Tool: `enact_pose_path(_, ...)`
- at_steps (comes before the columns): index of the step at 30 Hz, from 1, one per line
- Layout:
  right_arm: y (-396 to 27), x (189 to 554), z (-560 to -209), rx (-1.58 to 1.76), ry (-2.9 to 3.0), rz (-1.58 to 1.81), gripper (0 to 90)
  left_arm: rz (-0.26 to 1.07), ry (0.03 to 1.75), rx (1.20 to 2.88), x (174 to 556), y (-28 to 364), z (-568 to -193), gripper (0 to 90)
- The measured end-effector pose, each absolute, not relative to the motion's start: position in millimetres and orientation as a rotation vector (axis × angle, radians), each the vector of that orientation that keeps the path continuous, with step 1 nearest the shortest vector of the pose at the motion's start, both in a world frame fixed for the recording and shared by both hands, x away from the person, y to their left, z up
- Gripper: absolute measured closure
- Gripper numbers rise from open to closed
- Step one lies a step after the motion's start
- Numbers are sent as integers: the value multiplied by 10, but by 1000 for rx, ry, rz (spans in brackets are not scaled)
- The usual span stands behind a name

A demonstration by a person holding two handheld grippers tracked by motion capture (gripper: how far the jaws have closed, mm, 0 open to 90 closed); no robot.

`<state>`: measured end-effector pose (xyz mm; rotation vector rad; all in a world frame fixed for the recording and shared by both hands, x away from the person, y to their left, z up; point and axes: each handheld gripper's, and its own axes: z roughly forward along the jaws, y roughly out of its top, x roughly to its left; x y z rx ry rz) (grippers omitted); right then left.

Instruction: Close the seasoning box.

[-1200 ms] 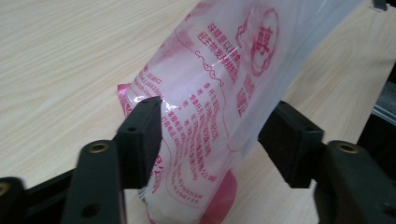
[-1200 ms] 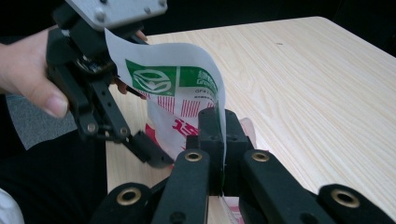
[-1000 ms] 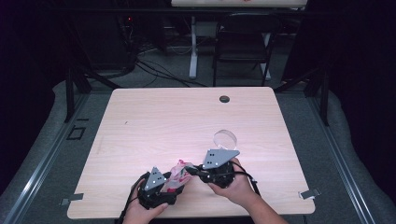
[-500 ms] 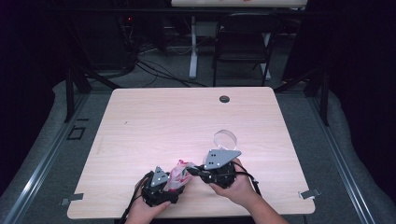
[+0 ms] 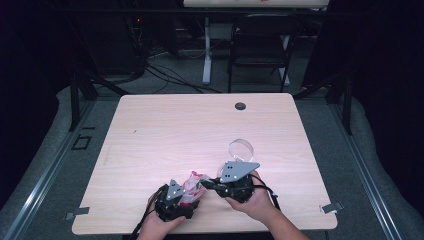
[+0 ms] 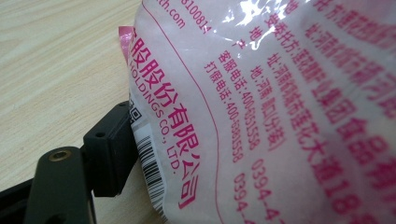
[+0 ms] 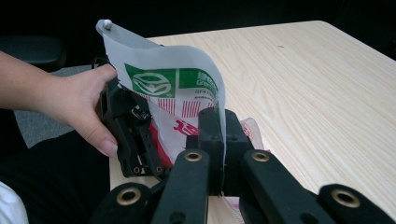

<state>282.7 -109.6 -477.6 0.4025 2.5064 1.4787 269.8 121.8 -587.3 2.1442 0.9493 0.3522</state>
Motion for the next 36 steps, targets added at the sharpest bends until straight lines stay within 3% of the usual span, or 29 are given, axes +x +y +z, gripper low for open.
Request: enact_pose_path(36,-1095,2822,-4783,400,2504,1481,900,439,985,2146,2667,1201,-5875,403)
